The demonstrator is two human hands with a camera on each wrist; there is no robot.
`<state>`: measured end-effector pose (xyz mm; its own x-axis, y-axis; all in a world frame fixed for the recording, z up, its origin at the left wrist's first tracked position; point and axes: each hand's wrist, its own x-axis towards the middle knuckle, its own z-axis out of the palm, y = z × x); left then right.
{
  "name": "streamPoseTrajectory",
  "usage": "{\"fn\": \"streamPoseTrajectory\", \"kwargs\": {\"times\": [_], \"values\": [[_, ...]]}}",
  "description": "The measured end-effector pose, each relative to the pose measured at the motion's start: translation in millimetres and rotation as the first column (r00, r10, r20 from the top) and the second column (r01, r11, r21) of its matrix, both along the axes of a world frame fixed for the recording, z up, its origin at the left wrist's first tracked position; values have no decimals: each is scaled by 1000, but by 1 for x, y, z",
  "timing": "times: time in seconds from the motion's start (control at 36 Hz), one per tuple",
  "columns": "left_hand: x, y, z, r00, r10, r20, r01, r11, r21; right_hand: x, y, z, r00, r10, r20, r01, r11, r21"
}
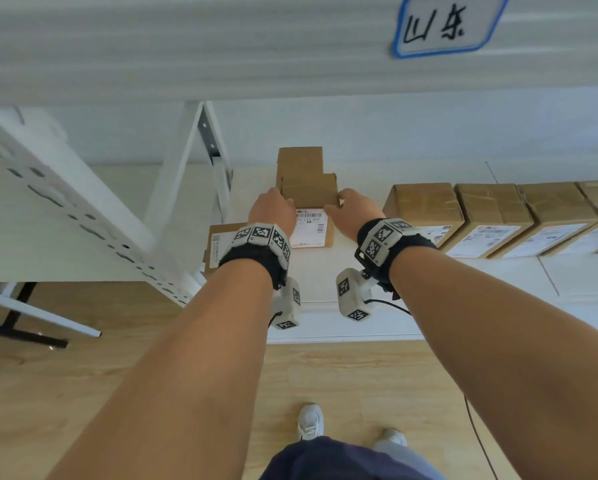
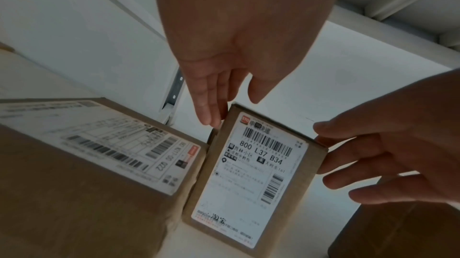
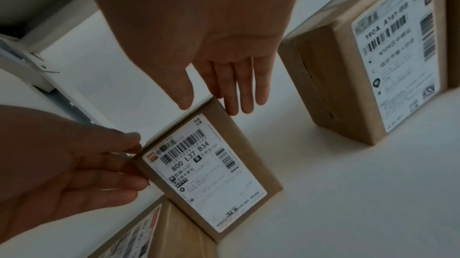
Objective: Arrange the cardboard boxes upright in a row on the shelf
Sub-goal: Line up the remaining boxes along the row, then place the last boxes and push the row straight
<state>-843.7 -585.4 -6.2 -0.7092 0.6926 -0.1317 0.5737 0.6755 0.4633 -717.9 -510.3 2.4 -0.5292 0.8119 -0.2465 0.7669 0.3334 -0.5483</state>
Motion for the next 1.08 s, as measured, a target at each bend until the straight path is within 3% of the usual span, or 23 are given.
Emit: {"fn": "streamPoseTrajectory", "kwargs": {"times": [0.19, 0.5, 0.72, 0.92, 1.08], "values": [[8, 0, -7, 998, 36, 43, -38, 998, 56, 9, -3, 1, 999, -35, -7, 35, 999, -1], [44, 12, -2, 994, -17, 104, 11, 998, 55, 44, 13, 11, 992, -17, 124, 5, 995, 98], [59, 20, 1, 991, -109, 76, 109, 994, 5, 80, 29, 12, 993, -110, -36, 116, 953, 281], [79, 28, -1, 989, -138, 54, 137, 990, 21, 105, 35, 8, 984, -140, 112, 111, 965, 236], [92, 34, -1, 992, -121, 16, 121, 993, -11, 113, 31, 4, 990, -84, 114, 51, 964, 262]]}}
